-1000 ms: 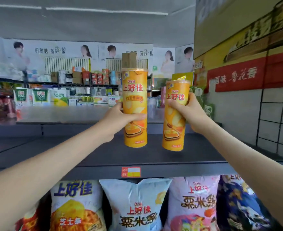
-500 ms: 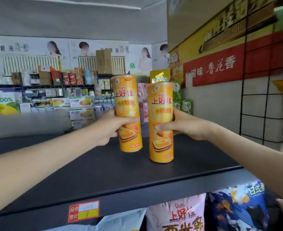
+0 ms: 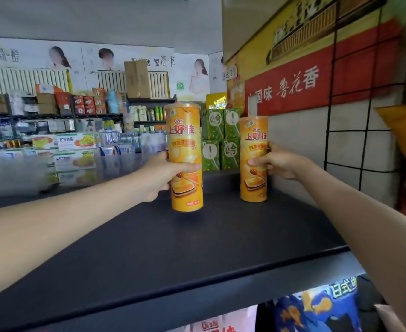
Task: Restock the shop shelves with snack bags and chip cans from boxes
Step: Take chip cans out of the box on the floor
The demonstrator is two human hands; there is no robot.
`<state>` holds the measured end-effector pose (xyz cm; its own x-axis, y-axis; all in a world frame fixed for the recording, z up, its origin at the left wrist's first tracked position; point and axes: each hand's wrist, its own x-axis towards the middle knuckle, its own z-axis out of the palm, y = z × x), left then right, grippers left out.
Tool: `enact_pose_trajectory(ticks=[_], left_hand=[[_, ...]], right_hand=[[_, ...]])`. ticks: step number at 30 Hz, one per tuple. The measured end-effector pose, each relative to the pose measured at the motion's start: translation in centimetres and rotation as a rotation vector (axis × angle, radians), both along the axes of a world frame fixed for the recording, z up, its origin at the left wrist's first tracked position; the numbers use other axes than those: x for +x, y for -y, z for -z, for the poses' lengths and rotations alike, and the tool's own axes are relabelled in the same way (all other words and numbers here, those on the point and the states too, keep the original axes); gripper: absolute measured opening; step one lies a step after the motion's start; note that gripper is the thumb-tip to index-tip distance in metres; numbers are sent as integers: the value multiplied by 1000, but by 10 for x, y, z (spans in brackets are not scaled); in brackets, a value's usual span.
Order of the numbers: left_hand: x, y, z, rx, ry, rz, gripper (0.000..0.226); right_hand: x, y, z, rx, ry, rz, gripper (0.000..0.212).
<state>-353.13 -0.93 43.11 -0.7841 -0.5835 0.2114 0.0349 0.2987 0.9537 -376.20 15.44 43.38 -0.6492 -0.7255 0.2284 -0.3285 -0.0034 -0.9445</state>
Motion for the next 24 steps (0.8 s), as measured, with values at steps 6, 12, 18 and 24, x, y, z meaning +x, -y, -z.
enact_pose_trajectory(ticks=[6, 12, 18, 24], left_hand=[[-54, -2, 13, -24, 15, -18, 46], [-89, -7, 25, -50, -30, -59, 39], [-102, -13, 38, -234, 108, -103, 97], [-109, -17, 48, -332, 158, -231, 99]], right_hand=[[-26, 10, 4, 80, 2, 13, 87], [-45, 19, 22, 274, -79, 51, 104], [-53, 20, 21, 289, -57, 125, 103], [-52, 24, 26, 284, -75, 131, 104]])
